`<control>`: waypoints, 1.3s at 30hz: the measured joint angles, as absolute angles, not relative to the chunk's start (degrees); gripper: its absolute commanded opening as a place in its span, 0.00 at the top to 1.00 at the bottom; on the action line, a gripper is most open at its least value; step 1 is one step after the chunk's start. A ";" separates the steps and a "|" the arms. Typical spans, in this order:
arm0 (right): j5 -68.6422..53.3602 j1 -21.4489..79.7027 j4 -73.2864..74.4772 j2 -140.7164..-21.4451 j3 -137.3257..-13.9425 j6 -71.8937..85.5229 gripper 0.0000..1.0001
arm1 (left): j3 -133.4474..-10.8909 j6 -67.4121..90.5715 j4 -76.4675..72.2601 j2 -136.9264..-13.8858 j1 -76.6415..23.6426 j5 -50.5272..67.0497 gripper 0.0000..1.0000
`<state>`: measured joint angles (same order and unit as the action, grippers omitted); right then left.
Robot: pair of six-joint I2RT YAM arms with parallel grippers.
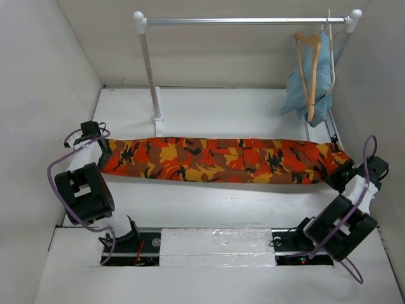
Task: Place the trousers on the hanger
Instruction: Fold the trousers at the center of the board.
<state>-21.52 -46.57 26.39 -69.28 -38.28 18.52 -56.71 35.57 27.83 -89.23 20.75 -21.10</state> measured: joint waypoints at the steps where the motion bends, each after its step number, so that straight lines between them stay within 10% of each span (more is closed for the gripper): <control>1: -21.47 -47.33 27.99 -66.81 -37.23 17.98 1.00 | -56.60 35.59 28.97 -88.36 20.75 -22.50 1.00; 4: -21.06 -48.90 31.42 -60.71 -34.15 16.58 0.77 | -56.60 35.64 31.35 -86.78 21.06 -25.80 0.98; 5: -21.06 -49.15 31.77 -58.85 -32.84 16.49 0.62 | -56.60 35.73 31.92 -86.50 21.39 -26.46 0.64; 6: -21.17 -49.32 31.68 -57.28 -31.46 16.21 0.33 | -56.60 35.44 32.42 -86.37 21.76 -27.31 0.47; 8: -21.19 -49.74 30.46 -55.70 -28.93 15.90 0.13 | -56.69 35.55 32.69 -86.37 22.92 -29.17 0.13; 12: -21.50 -50.33 31.51 -59.92 -29.69 14.57 0.08 | -59.07 37.32 34.94 -86.30 24.12 -28.64 0.06; 19: -19.29 -52.93 33.04 -61.47 -35.92 14.35 0.05 | -64.51 39.13 31.51 -81.01 9.58 -19.31 0.38; 23: -18.94 -55.35 31.40 -66.02 -36.21 14.57 0.04 | -60.53 39.05 23.31 -72.66 -5.56 -8.64 0.99; 39: -20.99 -55.66 20.12 -77.60 -37.85 15.64 0.07 | -42.48 37.76 20.91 -59.70 -11.62 4.12 1.00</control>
<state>-20.99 -55.66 20.12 -77.60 -37.85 15.64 -42.48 37.76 20.91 -59.70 -11.62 4.12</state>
